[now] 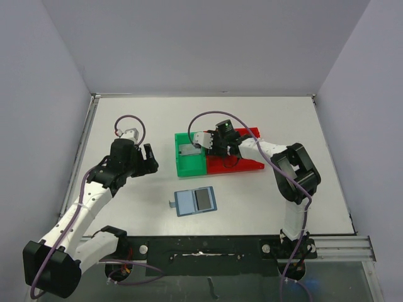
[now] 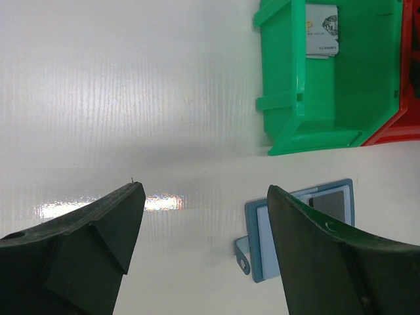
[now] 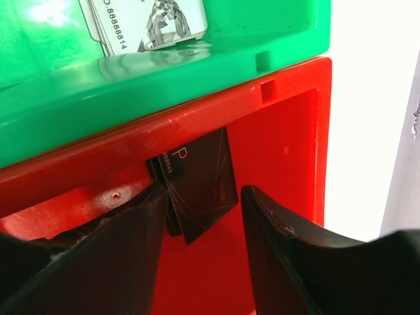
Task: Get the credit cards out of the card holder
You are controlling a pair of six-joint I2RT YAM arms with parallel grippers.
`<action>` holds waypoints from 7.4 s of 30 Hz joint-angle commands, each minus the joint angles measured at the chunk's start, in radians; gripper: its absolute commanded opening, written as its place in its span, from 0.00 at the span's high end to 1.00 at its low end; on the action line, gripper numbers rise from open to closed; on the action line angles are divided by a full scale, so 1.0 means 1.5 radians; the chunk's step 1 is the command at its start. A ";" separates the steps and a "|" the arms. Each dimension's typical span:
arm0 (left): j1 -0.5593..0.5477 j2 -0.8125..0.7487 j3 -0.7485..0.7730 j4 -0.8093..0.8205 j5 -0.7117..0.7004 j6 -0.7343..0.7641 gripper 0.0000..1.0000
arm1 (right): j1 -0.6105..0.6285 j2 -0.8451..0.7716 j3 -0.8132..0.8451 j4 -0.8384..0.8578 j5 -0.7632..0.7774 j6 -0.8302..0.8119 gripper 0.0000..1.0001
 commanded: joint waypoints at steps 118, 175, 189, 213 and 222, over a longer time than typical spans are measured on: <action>-0.337 0.243 -0.243 0.491 0.052 -0.520 0.77 | 0.175 -0.262 -0.401 0.108 -0.027 1.356 0.77; -0.336 0.127 -0.311 0.401 0.013 -0.539 1.00 | 0.159 -0.281 -0.402 0.114 -0.053 1.323 0.77; -0.335 0.128 -0.295 0.427 0.028 -0.520 1.00 | 0.176 -0.390 -0.407 0.174 -0.058 1.256 0.65; -0.336 0.173 -0.293 0.486 0.062 -0.534 0.80 | 0.184 -0.216 -0.382 0.154 -0.113 1.317 0.73; -0.335 0.189 -0.314 0.551 0.062 -0.572 0.79 | 0.184 -0.209 -0.385 0.157 -0.119 1.320 0.74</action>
